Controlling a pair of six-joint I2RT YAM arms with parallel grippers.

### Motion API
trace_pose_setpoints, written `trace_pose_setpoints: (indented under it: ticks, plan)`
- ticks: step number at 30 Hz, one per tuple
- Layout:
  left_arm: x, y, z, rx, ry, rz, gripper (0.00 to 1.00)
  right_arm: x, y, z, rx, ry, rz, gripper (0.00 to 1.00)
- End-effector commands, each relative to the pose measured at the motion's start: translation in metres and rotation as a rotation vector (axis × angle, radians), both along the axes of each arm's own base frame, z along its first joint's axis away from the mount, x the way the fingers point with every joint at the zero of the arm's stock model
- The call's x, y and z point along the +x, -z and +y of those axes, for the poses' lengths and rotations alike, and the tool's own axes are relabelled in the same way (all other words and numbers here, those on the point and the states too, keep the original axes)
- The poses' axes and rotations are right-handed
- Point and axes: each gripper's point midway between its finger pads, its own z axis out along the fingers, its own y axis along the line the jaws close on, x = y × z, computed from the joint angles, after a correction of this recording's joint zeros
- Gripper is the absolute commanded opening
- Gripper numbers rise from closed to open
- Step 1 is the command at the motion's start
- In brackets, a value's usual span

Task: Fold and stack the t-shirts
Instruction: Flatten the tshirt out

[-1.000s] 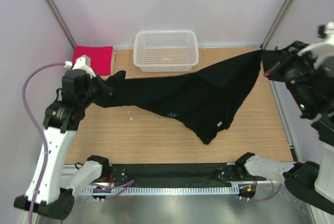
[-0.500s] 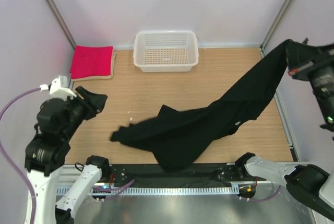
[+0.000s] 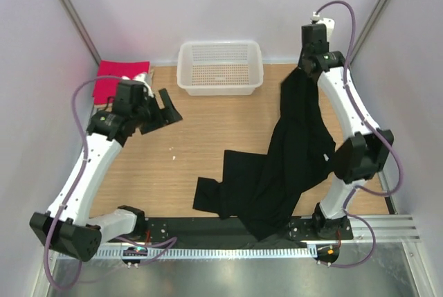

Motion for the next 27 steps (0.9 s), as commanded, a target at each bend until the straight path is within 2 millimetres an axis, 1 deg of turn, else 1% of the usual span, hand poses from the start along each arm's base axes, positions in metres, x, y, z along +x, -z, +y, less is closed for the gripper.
trace_pose_setpoints:
  ticks: [1,2,3,4,5,6,7,8,9,10,11,12,14,15,16,17,18,19,20,21,22,24,25,26,27]
  plan:
    - [-0.016,0.029,-0.040,0.010,0.189,0.046,0.84,0.012,0.000,-0.049,0.104,0.132,-0.017,0.08]
    - [-0.025,0.043,-0.053,0.050,0.229,0.082,0.84,0.019,0.033,-0.055,0.104,0.156,0.076,0.21]
    - [-0.030,0.051,-0.063,0.050,0.243,0.106,0.84,0.010,0.046,-0.062,0.111,0.187,0.162,0.31]
    - [-0.038,0.065,-0.069,0.060,0.263,0.138,0.84,0.007,0.060,-0.067,0.125,0.206,0.217,0.40]
    - [-0.048,0.073,-0.081,0.070,0.302,0.157,0.84,0.005,0.075,-0.067,0.128,0.206,0.267,0.47]
    - [-0.051,0.079,-0.087,0.071,0.316,0.163,0.82,0.000,0.078,-0.064,0.144,0.197,0.288,0.49]
    - [-0.058,0.090,-0.091,0.076,0.330,0.192,0.82,-0.008,0.092,-0.057,0.155,0.181,0.326,0.51]
    - [-0.064,0.096,-0.098,0.075,0.355,0.206,0.81,-0.015,0.081,-0.051,0.180,0.157,0.303,0.52]
    - [-0.071,0.104,-0.110,0.075,0.399,0.227,0.81,-0.023,0.093,-0.044,0.196,0.141,0.322,0.52]
    - [-0.076,0.112,-0.117,0.076,0.421,0.252,0.81,-0.028,0.092,-0.033,0.226,0.102,0.325,0.54]
    - [-0.084,0.124,-0.127,0.093,0.461,0.292,0.80,-0.039,0.082,-0.023,0.236,0.069,0.320,0.55]
    - [-0.090,0.131,-0.133,0.105,0.489,0.316,0.80,-0.050,0.086,-0.017,0.241,0.052,0.343,0.55]
    - [-0.096,0.138,-0.146,0.119,0.539,0.331,0.80,-0.066,0.081,0.001,0.274,-0.011,0.354,0.56]
    - [-0.100,0.150,-0.154,0.131,0.564,0.366,0.80,-0.083,0.072,0.004,0.285,-0.031,0.341,0.56]
    - [-0.106,0.153,-0.167,0.120,0.605,0.370,0.79,-0.091,0.069,0.011,0.305,-0.062,0.337,0.56]
    - [-0.109,0.161,-0.172,0.125,0.623,0.394,0.78,-0.100,0.064,0.014,0.311,-0.082,0.327,0.56]
    - [-0.108,0.162,-0.179,0.120,0.637,0.403,0.76,-0.114,0.070,0.016,0.311,-0.086,0.353,0.56]
    - [-0.113,0.177,-0.186,0.137,0.656,0.449,0.70,-0.127,0.057,0.016,0.315,-0.102,0.320,0.56]
    - [-0.115,0.180,-0.193,0.126,0.676,0.463,0.68,-0.136,0.058,0.018,0.325,-0.119,0.327,0.56]
    - [-0.115,0.180,-0.199,0.126,0.687,0.464,0.65,-0.148,0.066,0.018,0.322,-0.120,0.361,0.56]
    - [-0.119,0.193,-0.203,0.148,0.700,0.498,0.61,-0.160,0.059,0.017,0.321,-0.129,0.343,0.56]
    - [-0.124,0.200,-0.207,0.167,0.721,0.525,0.57,-0.175,0.063,0.015,0.311,-0.138,0.364,0.56]
    - [-0.125,0.202,-0.210,0.170,0.729,0.533,0.54,-0.182,0.070,0.014,0.307,-0.136,0.384,0.56]
    - [-0.130,0.209,-0.211,0.183,0.743,0.553,0.51,-0.188,0.068,0.013,0.305,-0.138,0.374,0.56]
    - [-0.131,0.212,-0.211,0.190,0.747,0.562,0.47,-0.192,0.069,0.013,0.302,-0.143,0.379,0.56]
